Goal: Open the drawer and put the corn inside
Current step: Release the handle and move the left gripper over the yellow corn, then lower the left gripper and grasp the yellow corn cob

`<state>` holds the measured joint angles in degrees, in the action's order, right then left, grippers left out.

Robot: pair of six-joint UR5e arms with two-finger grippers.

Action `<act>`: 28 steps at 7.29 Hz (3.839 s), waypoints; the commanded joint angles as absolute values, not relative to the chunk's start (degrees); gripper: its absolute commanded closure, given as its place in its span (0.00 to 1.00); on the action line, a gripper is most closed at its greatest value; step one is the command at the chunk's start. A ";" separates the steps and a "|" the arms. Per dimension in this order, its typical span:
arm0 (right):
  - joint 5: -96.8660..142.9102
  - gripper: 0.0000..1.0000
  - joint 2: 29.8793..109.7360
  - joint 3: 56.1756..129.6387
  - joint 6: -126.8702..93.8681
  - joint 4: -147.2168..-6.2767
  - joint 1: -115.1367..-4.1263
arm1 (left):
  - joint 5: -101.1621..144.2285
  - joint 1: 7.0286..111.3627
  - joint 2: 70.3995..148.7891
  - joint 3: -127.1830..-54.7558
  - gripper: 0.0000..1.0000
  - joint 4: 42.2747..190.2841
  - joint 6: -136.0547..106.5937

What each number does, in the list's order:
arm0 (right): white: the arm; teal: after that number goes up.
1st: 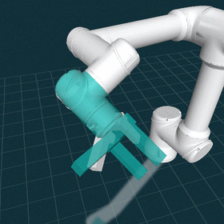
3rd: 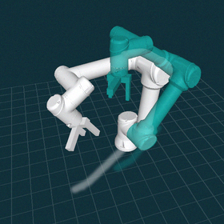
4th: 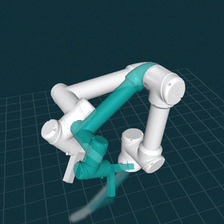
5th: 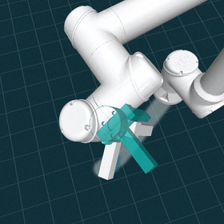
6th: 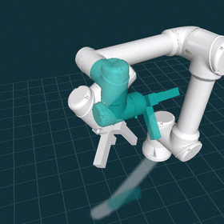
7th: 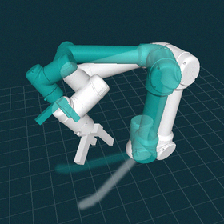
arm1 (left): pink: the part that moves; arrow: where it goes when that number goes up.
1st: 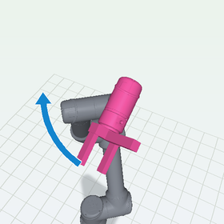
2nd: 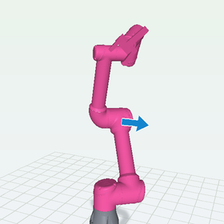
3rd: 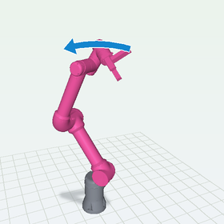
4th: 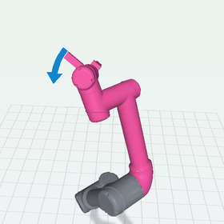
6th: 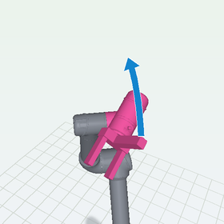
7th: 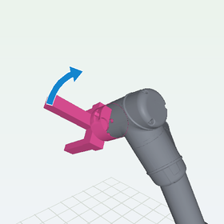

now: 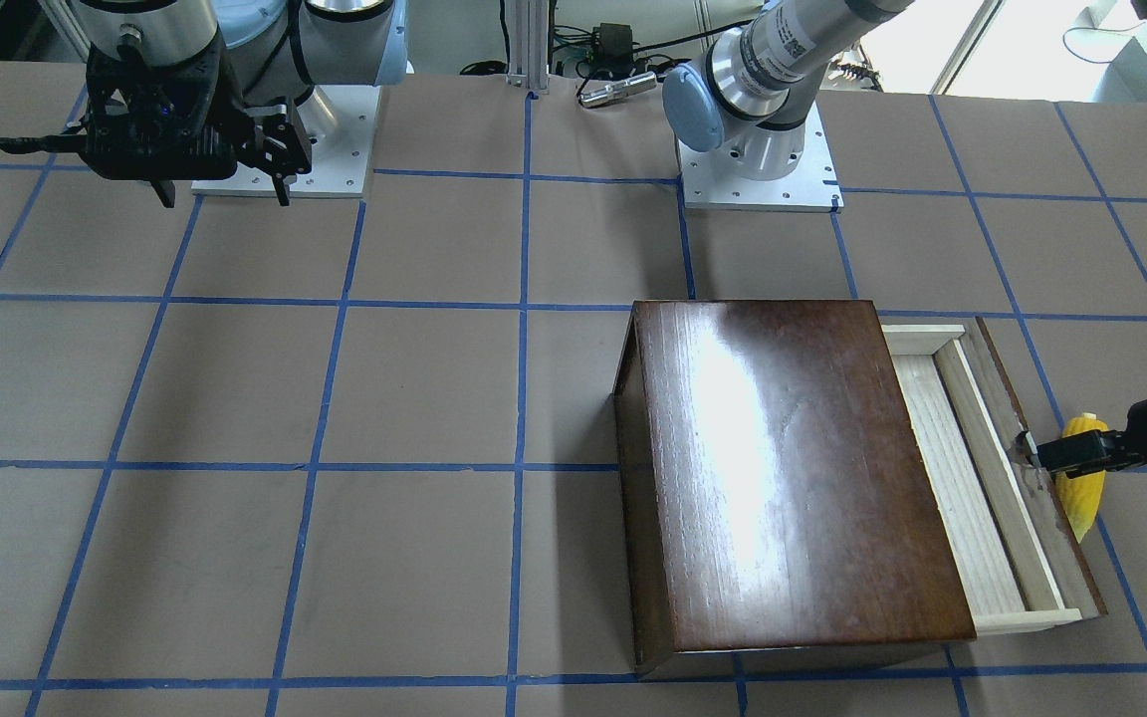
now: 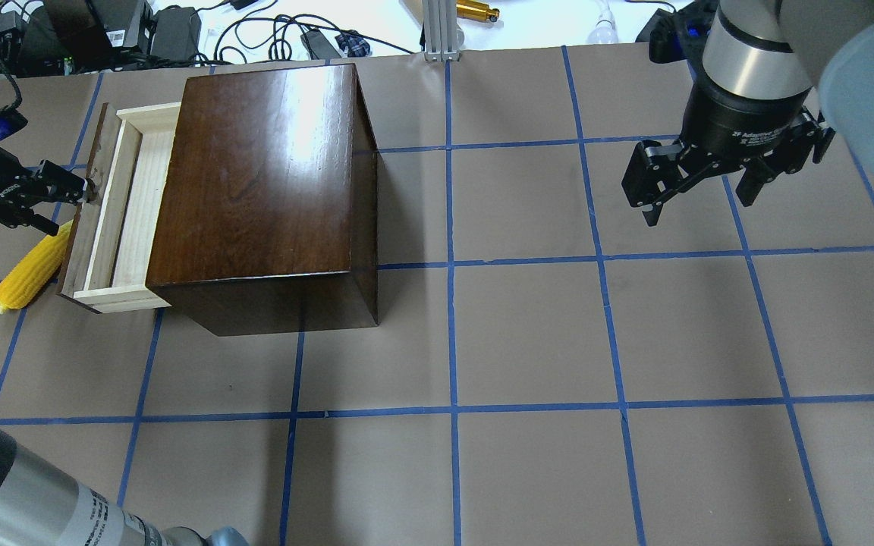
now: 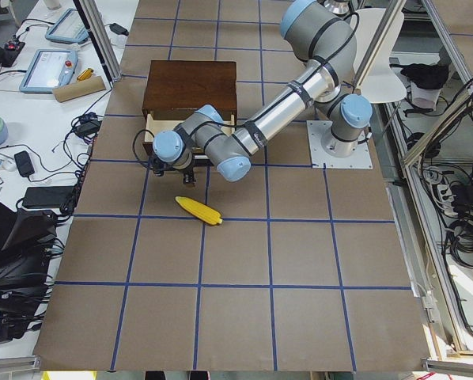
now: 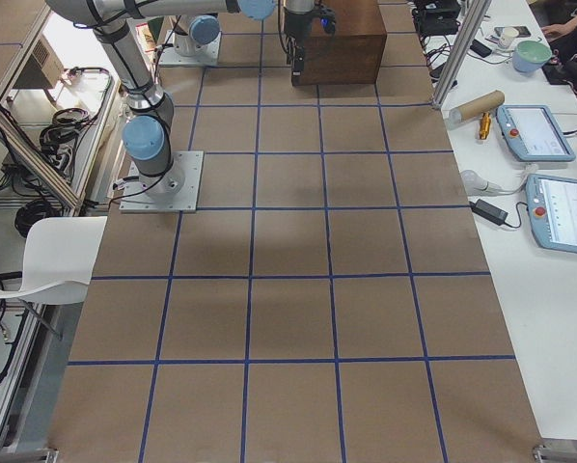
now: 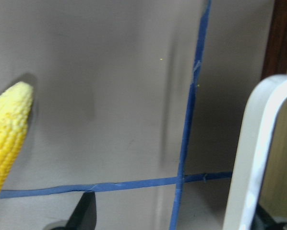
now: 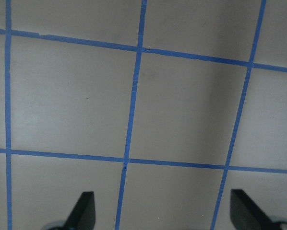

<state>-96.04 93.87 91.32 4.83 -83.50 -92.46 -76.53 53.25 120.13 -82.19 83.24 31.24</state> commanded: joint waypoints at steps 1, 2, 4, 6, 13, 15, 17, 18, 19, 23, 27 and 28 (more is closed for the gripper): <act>-96.06 0.00 93.87 91.32 4.83 -83.50 -92.46 | -76.47 53.17 119.88 -82.26 0.00 83.23 31.20; -96.06 0.00 93.87 91.32 4.83 -83.50 -92.46 | -76.55 53.26 119.19 -82.18 0.00 83.32 31.03; -95.98 0.00 93.78 91.32 4.83 -83.50 -92.46 | -76.64 53.70 117.17 -80.61 0.00 84.45 30.85; -96.06 0.00 93.87 91.32 4.83 -83.50 -92.46 | -84.05 53.70 117.24 -77.45 0.00 86.66 33.29; -96.06 0.00 93.78 91.32 4.83 -83.50 -92.46 | -95.19 50.71 123.31 -82.68 0.00 69.20 46.76; -96.06 0.00 93.78 91.32 4.83 -83.50 -92.46 | -95.19 50.63 124.10 -86.47 0.00 64.97 46.93; -96.06 0.00 93.78 91.32 4.83 -83.50 -92.46 | -95.27 50.36 126.29 -86.75 0.00 63.82 46.93; -96.06 0.00 93.87 91.32 4.83 -83.50 -92.46 | -95.27 50.36 127.26 -86.75 0.00 63.29 46.93; -96.06 0.00 93.87 91.32 4.83 -83.50 -92.46 | -95.53 50.27 127.79 -86.75 0.00 63.28 46.93; -96.06 0.00 93.78 91.32 4.83 -83.50 -92.46 | -96.68 50.27 127.88 -86.75 0.96 62.32 46.58; -96.06 0.00 93.78 91.32 4.83 -83.50 -92.46 | -96.50 50.36 127.62 -86.75 1.00 62.40 46.14; -96.06 0.00 93.78 91.32 4.83 -83.50 -92.46 | -96.50 50.36 127.62 -86.75 1.00 62.40 46.14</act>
<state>-96.04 93.80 91.32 4.83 -83.49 -92.46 -96.55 50.36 127.66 -86.75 62.40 46.16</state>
